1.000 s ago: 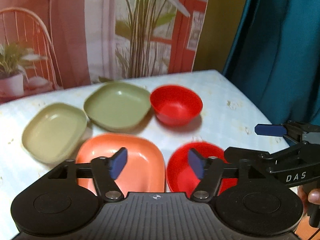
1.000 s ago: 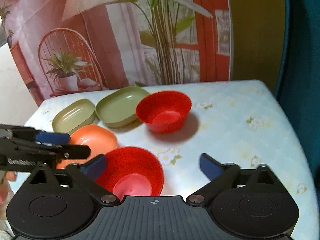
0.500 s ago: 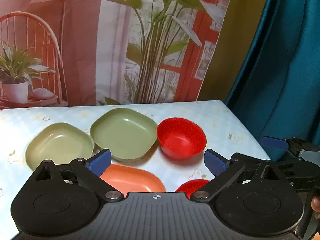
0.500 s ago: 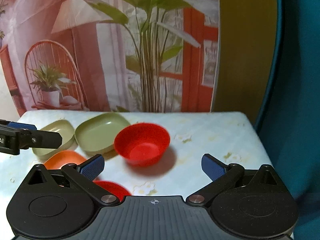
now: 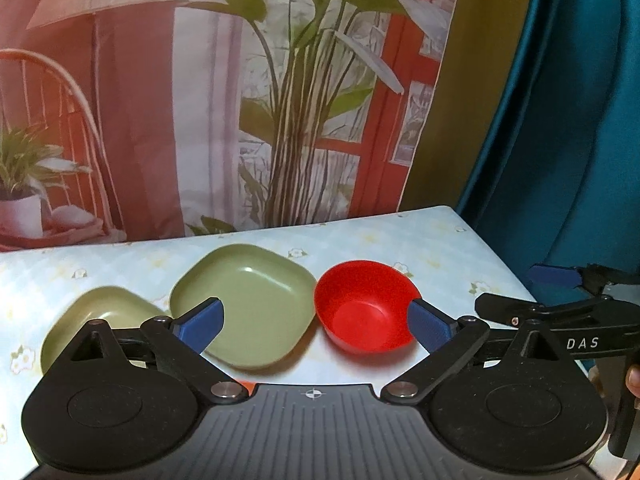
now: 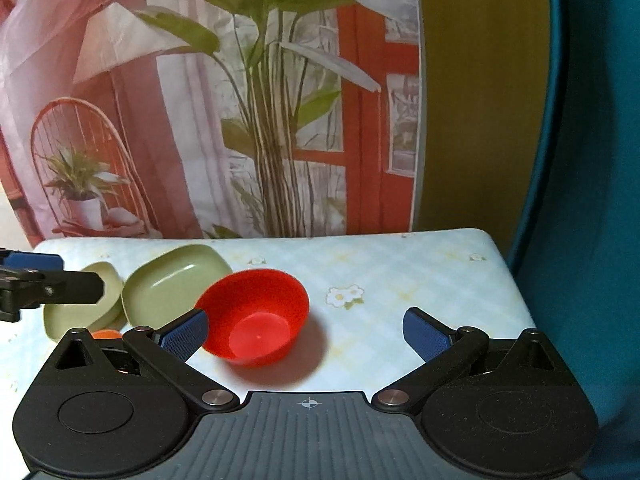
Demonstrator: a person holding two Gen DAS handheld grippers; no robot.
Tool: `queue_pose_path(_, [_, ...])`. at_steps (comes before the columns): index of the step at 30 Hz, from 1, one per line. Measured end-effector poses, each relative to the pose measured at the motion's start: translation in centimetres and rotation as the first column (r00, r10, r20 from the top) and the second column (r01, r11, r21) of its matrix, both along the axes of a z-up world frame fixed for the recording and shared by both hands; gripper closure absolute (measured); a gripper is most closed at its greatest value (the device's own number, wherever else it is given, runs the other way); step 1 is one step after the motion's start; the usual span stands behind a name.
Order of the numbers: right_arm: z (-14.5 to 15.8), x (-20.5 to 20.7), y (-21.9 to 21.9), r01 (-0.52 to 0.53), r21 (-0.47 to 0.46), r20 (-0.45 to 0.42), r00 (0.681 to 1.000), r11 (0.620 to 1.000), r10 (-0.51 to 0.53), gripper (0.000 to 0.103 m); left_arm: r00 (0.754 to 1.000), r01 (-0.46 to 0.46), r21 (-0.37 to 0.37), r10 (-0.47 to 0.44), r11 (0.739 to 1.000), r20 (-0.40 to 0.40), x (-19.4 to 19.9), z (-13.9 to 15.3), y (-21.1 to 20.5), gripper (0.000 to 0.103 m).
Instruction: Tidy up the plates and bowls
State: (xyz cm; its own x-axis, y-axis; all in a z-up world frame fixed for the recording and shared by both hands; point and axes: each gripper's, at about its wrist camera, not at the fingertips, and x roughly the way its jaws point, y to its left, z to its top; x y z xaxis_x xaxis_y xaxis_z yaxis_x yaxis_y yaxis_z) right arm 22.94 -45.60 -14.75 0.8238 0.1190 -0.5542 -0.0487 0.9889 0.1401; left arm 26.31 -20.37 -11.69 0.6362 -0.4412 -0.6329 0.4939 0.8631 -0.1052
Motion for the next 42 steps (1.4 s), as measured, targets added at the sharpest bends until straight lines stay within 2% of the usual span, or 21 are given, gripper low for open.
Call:
queue_pose_path(4, [-0.7, 1.3, -0.6, 0.049, -0.018, -0.006, 0.999, 0.999, -0.049, 0.0, 1.0, 0.002, 0.017, -0.002, 1.0, -0.009, 1.2, -0.7, -1.2, 0.008])
queue_pose_path(6, [-1.3, 1.9, -1.0, 0.05, -0.011, -0.011, 0.999, 0.999, -0.05, 0.001, 0.999, 0.035, 0.015, -0.034, 0.999, -0.038, 1.9, -1.4, -1.8, 0.02])
queue_pose_path(7, [-1.6, 2.2, -1.1, 0.051, -0.012, -0.01, 0.999, 0.999, -0.051, 0.002, 0.997, 0.051, 0.018, -0.05, 0.999, -0.053, 2.1, -1.8, -2.1, 0.022])
queue_pose_path(9, [-2.3, 2.7, -1.2, 0.043, -0.021, -0.021, 0.999, 0.999, -0.043, 0.017, 0.995, 0.072, 0.028, -0.07, 0.997, -0.072, 2.5, -2.8, -2.7, 0.03])
queue_pose_path(11, [-2.9, 3.2, -1.3, 0.034, -0.004, -0.035, 0.999, 0.999, -0.035, 0.027, 0.992, 0.09, 0.037, -0.086, 0.995, -0.093, 2.9, -3.8, -3.2, 0.036])
queue_pose_path(13, [-3.6, 3.7, -1.4, 0.023, 0.032, -0.051, 0.998, 0.999, -0.022, 0.031, 0.989, 0.099, 0.034, -0.094, 0.995, -0.116, 3.3, -4.6, -3.6, 0.04])
queue_pose_path(18, [-5.1, 4.9, -0.9, 0.01, 0.076, -0.074, 0.997, 0.997, -0.004, 0.049, 0.984, 0.097, 0.031, -0.091, 0.995, -0.154, 4.2, -6.4, -4.1, 0.049])
queue_pose_path(20, [-5.6, 5.3, -0.6, -0.003, 0.097, -0.083, 0.997, 0.995, 0.011, 0.053, 0.982, 0.092, 0.026, -0.087, 0.995, -0.166, 4.7, -6.8, -4.3, 0.051])
queue_pose_path(22, [-6.1, 5.7, -0.2, -0.022, 0.111, -0.087, 0.996, 0.994, 0.032, 0.055, 0.981, 0.088, 0.019, -0.084, 0.996, -0.174, 5.1, -7.2, -4.2, 0.063])
queue_pose_path(23, [-6.2, 5.9, 0.0, -0.028, 0.116, -0.087, 0.995, 0.993, 0.039, 0.058, 0.981, 0.088, 0.019, -0.083, 0.996, -0.178, 5.2, -7.3, -4.1, 0.072])
queue_pose_path(24, [-6.4, 6.0, 0.2, -0.035, 0.121, -0.089, 0.995, 0.992, 0.046, 0.062, 0.979, 0.088, 0.022, -0.082, 0.996, -0.184, 5.4, -7.5, -4.2, 0.074])
queue_pose_path(29, [-7.0, 6.6, 0.6, -0.032, 0.137, -0.111, 0.993, 0.99, 0.048, 0.074, 0.977, 0.092, 0.003, -0.09, 0.996, -0.192, 5.6, -8.0, -4.1, 0.079])
queue_pose_path(31, [-7.3, 6.7, 0.6, -0.027, 0.155, -0.118, 0.992, 0.988, 0.045, 0.079, 0.976, 0.105, -0.005, -0.104, 0.994, -0.189, 5.5, -8.0, -4.3, 0.086])
queue_pose_path(33, [-7.5, 6.8, 0.5, -0.025, 0.178, -0.128, 0.991, 0.984, 0.049, 0.087, 0.977, 0.111, 0.003, -0.109, 0.994, -0.181, 5.4, -8.0, -4.5, 0.086])
queue_pose_path(42, [-6.8, 6.3, 0.5, -0.019, 0.187, -0.13, 0.99, 0.982, 0.044, 0.089, 0.979, 0.116, 0.008, -0.113, 0.993, -0.168, 4.1, -6.9, -4.4, 0.086])
